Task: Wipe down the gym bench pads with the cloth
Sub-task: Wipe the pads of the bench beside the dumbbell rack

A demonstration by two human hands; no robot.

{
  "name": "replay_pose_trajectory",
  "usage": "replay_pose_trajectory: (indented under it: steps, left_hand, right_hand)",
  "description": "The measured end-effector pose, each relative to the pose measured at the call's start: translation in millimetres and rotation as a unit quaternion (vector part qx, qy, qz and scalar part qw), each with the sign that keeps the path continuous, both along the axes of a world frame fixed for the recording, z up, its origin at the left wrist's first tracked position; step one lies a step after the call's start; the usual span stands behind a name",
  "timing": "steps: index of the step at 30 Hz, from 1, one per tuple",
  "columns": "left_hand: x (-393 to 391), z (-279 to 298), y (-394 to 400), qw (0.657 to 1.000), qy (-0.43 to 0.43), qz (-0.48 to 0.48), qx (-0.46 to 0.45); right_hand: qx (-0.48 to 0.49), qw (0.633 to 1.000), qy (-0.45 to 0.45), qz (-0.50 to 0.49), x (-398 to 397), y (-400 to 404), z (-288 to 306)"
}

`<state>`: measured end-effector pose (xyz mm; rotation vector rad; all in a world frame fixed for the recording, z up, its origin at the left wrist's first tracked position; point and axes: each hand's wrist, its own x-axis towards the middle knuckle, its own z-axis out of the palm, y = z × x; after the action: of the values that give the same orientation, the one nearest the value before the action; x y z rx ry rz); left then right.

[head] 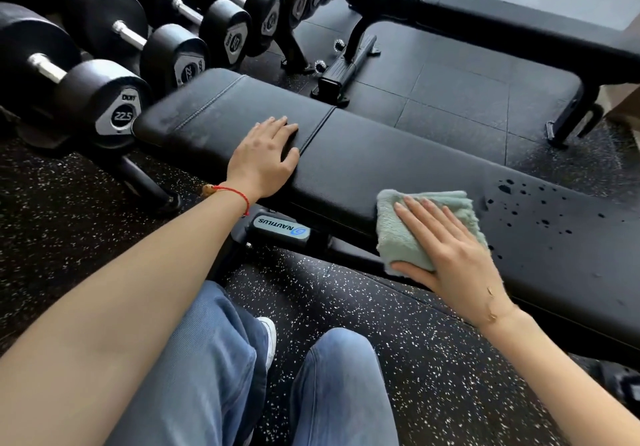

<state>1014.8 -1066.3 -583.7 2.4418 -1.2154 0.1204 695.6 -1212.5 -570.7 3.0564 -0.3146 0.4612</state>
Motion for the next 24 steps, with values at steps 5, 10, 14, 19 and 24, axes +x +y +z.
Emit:
replay_pose_trajectory:
  steps: [5, 10, 14, 19, 24]
  left_hand:
    - [-4, 3, -1, 1.0, 0.002, 0.001, -0.003]
    - [-1, 2, 2, 1.0, 0.001, -0.017, 0.003]
    - [1, 3, 0, 1.0, 0.012, -0.016, 0.021]
    - [-14, 10, -16, 0.999, 0.045, -0.025, 0.011]
    - [-52, 14, -40, 0.995, 0.01, -0.098, 0.015]
  right_hand:
    - [0.022, 0.999, 0.032, 0.023, 111, 36, -9]
    - [0.022, 0.999, 0.018, 0.043, 92, 33, -11]
    - [0.071, 0.997, 0.022, -0.017, 9, -6, -1]
    - [0.198, 0.972, 0.015, -0.128, 39, -66, 14]
    - [0.167, 0.981, 0.043, -0.093, 102, -33, 5]
